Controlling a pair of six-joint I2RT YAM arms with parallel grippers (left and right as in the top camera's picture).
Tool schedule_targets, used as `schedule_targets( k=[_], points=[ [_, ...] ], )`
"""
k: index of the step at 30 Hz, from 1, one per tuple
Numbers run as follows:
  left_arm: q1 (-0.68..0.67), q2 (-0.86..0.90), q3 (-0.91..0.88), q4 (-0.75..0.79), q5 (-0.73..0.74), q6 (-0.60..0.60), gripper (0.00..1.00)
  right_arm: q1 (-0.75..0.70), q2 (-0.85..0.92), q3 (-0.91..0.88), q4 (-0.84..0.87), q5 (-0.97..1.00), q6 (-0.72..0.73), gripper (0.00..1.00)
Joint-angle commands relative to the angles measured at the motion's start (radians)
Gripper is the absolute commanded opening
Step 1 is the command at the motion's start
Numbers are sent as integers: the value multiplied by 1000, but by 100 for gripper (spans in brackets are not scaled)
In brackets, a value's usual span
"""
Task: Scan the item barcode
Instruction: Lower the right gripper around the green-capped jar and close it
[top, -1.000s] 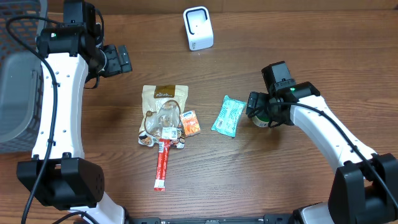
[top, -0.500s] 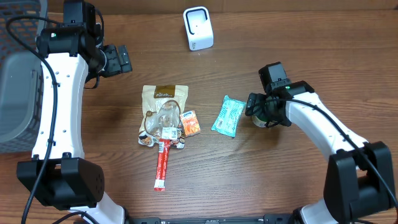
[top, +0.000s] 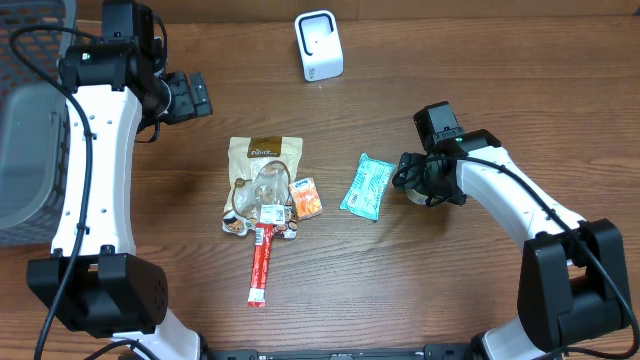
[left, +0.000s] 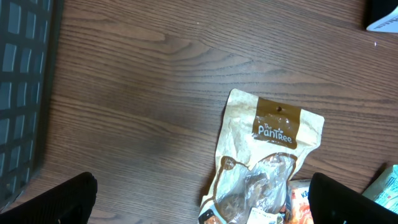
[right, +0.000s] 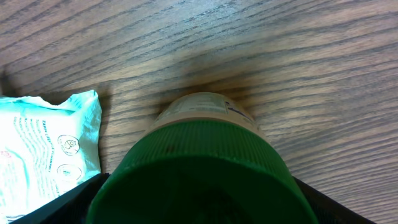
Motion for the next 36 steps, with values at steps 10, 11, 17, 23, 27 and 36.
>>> schedule_targets(
  k=[10,11,17,23,27,36],
  points=[
    [-4,0,16,1,1,9,100,-8,2,-42,43,5,4,87],
    [-4,0,16,0,1,9,100,-8,2,-52,56,11,4,88],
    [-4,0,16,1,1,9,100,-8,2,-59,63,11,4,88],
    [-4,0,16,0,1,9,100,-8,2,-59,66,11,4,88],
    [-4,0,16,0,1,9,100,-8,2,-62,77,11,4,88],
    [-4,0,16,0,1,9,100,-8,2,-74,134,25,3,88]
  ],
)
